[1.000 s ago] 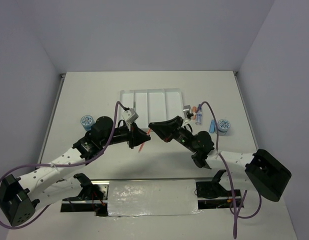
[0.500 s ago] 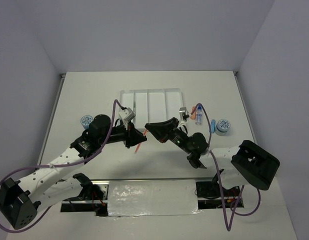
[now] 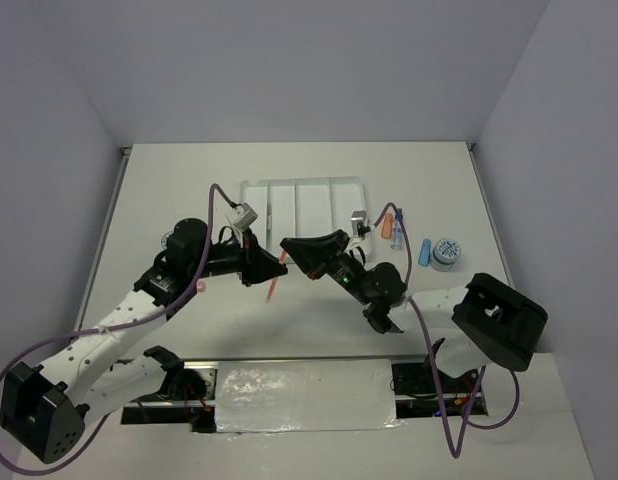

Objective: Sort the stationery into containers
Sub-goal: Close the pen cap on the pen.

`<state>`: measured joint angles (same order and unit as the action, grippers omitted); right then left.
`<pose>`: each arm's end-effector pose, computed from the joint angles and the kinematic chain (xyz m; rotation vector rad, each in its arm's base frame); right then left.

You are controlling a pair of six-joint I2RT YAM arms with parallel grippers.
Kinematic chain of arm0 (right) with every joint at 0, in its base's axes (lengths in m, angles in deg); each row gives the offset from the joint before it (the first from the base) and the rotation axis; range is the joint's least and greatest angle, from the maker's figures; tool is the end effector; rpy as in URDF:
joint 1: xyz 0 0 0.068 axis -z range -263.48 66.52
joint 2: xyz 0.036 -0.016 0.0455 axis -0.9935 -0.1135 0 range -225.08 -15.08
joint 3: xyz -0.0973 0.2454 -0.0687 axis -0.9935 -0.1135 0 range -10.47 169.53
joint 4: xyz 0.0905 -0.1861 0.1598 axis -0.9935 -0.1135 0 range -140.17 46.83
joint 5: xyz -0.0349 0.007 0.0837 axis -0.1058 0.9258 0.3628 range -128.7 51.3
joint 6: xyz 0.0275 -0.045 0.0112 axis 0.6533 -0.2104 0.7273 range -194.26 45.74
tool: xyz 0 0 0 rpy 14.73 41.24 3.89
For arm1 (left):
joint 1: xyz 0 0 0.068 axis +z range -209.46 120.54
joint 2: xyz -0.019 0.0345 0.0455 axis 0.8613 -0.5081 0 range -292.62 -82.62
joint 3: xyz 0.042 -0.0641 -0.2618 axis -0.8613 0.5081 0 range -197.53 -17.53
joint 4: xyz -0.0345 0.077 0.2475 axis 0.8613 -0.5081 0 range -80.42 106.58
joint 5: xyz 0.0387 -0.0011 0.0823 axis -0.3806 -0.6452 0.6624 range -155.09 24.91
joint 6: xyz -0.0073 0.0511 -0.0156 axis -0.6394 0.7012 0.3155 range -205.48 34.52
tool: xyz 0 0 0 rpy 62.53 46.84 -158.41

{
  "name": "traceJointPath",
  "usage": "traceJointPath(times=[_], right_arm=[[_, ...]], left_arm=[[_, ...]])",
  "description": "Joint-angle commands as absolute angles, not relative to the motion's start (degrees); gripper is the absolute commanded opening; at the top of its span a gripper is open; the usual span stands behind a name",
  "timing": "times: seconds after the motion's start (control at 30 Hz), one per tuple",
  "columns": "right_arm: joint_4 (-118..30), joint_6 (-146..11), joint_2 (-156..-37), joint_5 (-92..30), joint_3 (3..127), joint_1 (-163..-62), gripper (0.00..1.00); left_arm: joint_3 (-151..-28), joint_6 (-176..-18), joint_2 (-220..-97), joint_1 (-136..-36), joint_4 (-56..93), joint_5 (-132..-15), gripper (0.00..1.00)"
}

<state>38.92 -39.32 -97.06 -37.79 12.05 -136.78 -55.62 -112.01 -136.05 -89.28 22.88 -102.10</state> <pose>0.1552 0.2092 0.2366 -0.2207 1.2698 1.3533 0.1769 -0.1260 0.3024 0.5659 1.7852 -1.2568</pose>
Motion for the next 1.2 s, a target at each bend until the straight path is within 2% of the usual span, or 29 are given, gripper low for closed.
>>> traceJointPath(times=[0.0,0.17,0.27,0.37,0.6,0.7,0.77,0.8,0.87,0.9,0.97,1.17], right_arm=[[20.18,-41.22,-106.29,-24.02,7.02,-142.02,0.00],[30.38,-37.35,-110.53,-21.22,3.95,-142.10,0.00],[28.30,-36.99,-108.43,-21.04,5.08,-142.10,0.00],[21.71,-38.22,-100.38,-21.47,7.62,-142.02,0.00],[-6.47,-45.77,-84.09,-28.50,18.34,-141.05,0.00],[-14.04,-47.88,-79.78,-31.31,23.00,-139.74,0.13],[-16.09,-48.77,-77.59,-31.58,25.55,-138.24,0.17],[-17.75,-49.21,-77.05,-31.58,26.43,-137.63,0.25],[-19.08,-49.56,-75.21,-31.32,28.37,-135.27,0.31],[-20.13,-49.91,-74.51,-30.79,28.90,-134.29,0.43],[-21.28,-49.65,-72.40,-30.09,30.39,-131.05,0.59],[-26.80,-51.83,-65.73,-28.76,33.29,-125.59,0.70]], left_arm=[[-68.50,-116.60,-134.92,-86.89,54.12,-101.30,0.00],[-68.42,-116.51,-134.74,-85.56,54.37,-101.12,0.00],[-65.88,-116.07,-134.57,-85.65,54.81,-100.86,0.00],[-63.07,-113.53,-134.13,-86.70,52.28,-100.25,0.00],[-56.65,-107.90,-132.29,-89.87,48.48,-95.85,0.00],[-53.57,-107.90,-130.88,-89.96,49.27,-94.80,0.00],[-51.91,-107.98,-130.88,-90.05,49.54,-94.09,0.00],[-51.55,-107.98,-131.31,-90.05,49.54,-94.09,0.00],[-50.58,-108.16,-131.84,-90.05,49.71,-94.27,0.00],[-50.23,-108.25,-132.45,-90.05,50.06,-94.36,0.00],[-49.53,-108.34,-132.98,-90.05,50.42,-94.62,0.00],[-48.29,-108.16,-134.22,-90.05,50.16,-91.21,0.00]])
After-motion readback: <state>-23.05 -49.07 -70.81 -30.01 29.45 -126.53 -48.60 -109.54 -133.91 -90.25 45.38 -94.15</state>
